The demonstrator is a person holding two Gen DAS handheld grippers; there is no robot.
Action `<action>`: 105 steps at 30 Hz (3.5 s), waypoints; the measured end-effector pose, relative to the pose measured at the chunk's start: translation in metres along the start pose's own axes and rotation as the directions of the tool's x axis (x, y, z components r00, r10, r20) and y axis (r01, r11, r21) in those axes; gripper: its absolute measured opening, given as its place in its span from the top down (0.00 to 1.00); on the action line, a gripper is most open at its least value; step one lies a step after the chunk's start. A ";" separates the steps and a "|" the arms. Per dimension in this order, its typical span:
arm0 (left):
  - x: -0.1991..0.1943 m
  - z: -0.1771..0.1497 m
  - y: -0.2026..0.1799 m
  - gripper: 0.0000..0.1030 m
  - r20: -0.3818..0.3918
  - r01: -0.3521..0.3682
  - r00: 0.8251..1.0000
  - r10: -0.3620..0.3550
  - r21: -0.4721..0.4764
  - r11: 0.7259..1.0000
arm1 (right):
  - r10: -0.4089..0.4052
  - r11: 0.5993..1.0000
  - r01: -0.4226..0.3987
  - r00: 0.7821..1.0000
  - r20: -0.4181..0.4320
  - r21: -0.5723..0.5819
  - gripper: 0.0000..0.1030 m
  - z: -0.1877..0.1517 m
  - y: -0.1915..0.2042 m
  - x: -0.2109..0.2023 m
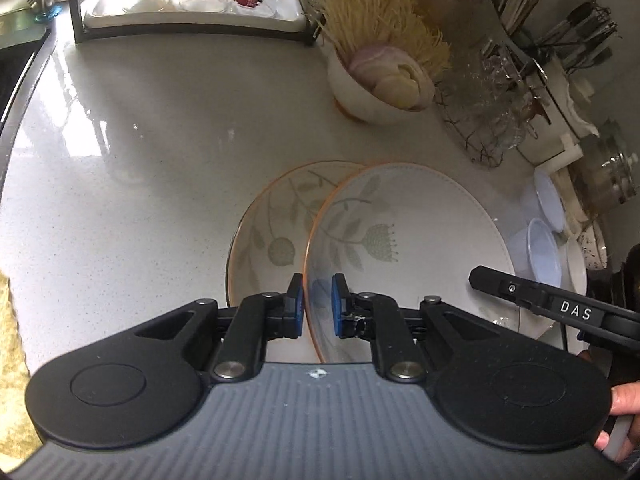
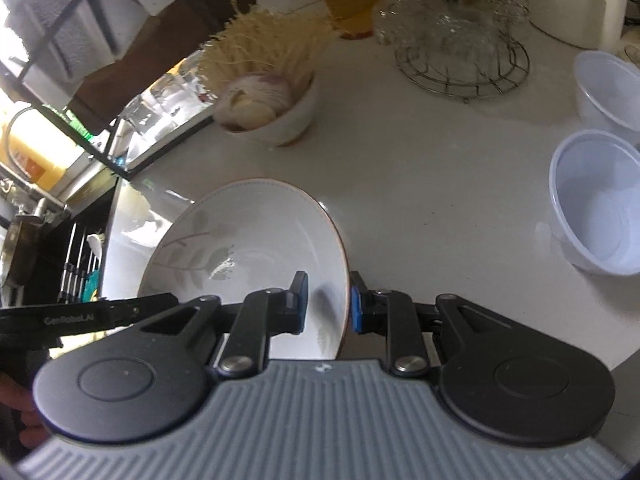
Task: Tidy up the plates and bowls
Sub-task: 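Lower the leaf-pattern bowl onto the leaf-pattern stack with both grippers, then open both grippers and withdraw them from the stacked bowls, then move both grippers toward the white plastic bowls beside the kettle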
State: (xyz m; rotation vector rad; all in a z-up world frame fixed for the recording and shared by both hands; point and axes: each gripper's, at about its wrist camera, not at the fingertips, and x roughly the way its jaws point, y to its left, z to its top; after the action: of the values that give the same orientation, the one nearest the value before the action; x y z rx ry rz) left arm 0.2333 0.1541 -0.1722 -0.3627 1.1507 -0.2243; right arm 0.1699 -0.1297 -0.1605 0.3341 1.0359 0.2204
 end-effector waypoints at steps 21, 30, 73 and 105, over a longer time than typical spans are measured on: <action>0.013 0.005 0.013 0.80 -0.048 -0.057 0.997 0.056 -0.014 0.998 | -0.032 0.998 0.033 0.999 0.027 -0.056 0.77 -0.007 0.019 0.022; 0.006 0.012 0.031 0.78 -0.060 0.008 0.998 -0.013 -0.088 0.996 | -0.043 0.999 0.044 0.999 0.018 -0.033 0.75 -0.013 0.024 0.036; -0.069 0.011 0.058 0.72 0.044 0.100 0.994 -0.097 -0.065 0.993 | -0.044 0.998 0.050 0.992 0.121 -0.047 0.70 0.005 0.056 -0.004; -0.163 0.040 -0.008 0.72 0.251 0.102 0.958 -0.138 0.151 0.983 | -0.038 0.980 0.113 0.914 0.405 -0.165 0.70 0.009 0.128 -0.126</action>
State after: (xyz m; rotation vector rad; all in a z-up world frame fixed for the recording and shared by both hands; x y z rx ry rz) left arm 0.2057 0.2117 -0.0166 -0.3302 0.8494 -0.3499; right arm 0.1122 -0.0545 -0.0075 0.1587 0.6146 0.1672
